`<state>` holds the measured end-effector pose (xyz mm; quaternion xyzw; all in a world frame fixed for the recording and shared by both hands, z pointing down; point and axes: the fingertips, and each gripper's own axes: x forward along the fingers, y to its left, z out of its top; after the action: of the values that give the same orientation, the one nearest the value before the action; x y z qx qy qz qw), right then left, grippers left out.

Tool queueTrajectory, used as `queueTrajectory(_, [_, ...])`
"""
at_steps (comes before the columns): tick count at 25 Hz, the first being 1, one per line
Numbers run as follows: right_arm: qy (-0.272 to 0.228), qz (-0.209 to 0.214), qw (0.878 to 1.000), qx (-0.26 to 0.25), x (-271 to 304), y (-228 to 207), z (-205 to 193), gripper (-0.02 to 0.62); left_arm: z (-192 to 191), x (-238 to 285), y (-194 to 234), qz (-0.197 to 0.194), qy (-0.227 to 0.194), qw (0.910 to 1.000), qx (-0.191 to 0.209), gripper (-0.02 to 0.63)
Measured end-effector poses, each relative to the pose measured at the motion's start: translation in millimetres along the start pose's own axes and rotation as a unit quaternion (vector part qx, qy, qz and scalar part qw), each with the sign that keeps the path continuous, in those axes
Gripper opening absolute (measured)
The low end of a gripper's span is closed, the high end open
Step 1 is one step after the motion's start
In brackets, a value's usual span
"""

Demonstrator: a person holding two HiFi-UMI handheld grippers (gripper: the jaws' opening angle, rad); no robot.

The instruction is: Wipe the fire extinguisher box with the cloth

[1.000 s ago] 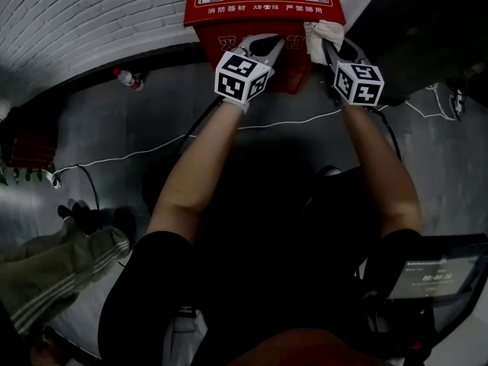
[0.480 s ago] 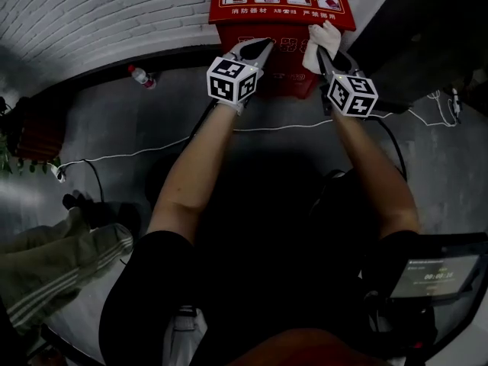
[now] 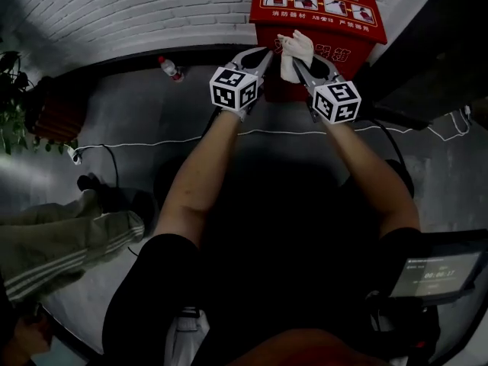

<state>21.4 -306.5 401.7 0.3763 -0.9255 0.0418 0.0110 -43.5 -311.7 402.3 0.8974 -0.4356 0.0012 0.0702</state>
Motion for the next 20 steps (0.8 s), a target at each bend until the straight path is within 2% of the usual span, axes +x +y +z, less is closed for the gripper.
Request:
queueTrajectory(7, [0.048,0.039,0.998,-0.002,39.6,31.9,-52.7,0.107,-41.4,-26.8,33.1,0.036,0.041,0.9985,-0.001,0.003])
queueTrajectory(10, [0.066,0.046,0.997,-0.009,52.2,37.1,-72.4,0.107,-65.6,-33.2,39.0,0.037,0.069,0.9969,0.000,0.003])
queueTrajectory(13, [0.084,0.051,0.995,-0.010,61.3,39.1,-91.6,0.107,-78.4,-34.8,44.8,0.041,0.080,0.9959,-0.009,0.003])
queueTrajectory(20, [0.105,0.013,0.994,0.022,66.5,13.5,-111.4,0.107,-90.5,-10.8,36.2,0.025,0.093,0.9952,-0.017,0.003])
